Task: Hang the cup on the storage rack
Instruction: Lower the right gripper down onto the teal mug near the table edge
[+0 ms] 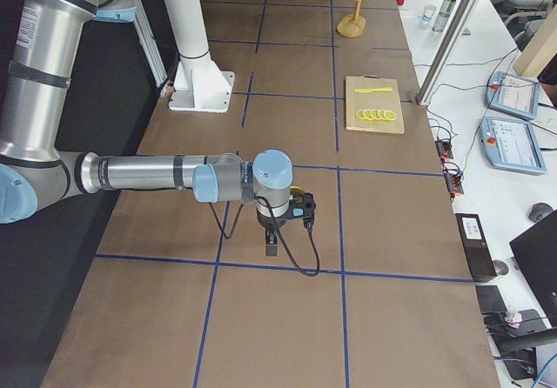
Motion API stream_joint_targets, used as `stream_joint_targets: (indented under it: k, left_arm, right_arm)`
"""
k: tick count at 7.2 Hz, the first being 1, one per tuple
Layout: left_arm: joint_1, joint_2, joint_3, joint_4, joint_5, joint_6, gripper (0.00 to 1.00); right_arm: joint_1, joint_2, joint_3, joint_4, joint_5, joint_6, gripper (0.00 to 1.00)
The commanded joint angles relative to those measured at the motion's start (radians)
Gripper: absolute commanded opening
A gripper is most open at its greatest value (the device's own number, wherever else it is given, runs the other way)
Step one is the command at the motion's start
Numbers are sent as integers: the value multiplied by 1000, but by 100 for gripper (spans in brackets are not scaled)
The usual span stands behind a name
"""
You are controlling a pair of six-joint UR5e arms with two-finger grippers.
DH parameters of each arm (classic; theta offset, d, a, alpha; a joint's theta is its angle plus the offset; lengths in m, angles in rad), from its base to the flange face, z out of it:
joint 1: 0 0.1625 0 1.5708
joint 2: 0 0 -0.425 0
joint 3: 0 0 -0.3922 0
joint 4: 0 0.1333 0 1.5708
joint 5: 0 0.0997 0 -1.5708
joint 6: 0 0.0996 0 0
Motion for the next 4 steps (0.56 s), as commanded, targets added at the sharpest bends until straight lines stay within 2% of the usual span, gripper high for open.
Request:
stream_joint_targets:
  k: [1, 2, 4]
  left_arm:
    - [12, -2, -1, -1, -3, 0, 100]
    - [20, -5, 11, -4, -2, 0, 100]
    - [26, -10, 16, -5, -2, 0, 100]
  right_arm:
    - [-14, 0, -1, 66, 0, 8, 100]
    - [-26, 21, -2, 123, -2, 8, 100]
    - [-150, 73, -5, 154, -5, 26, 100]
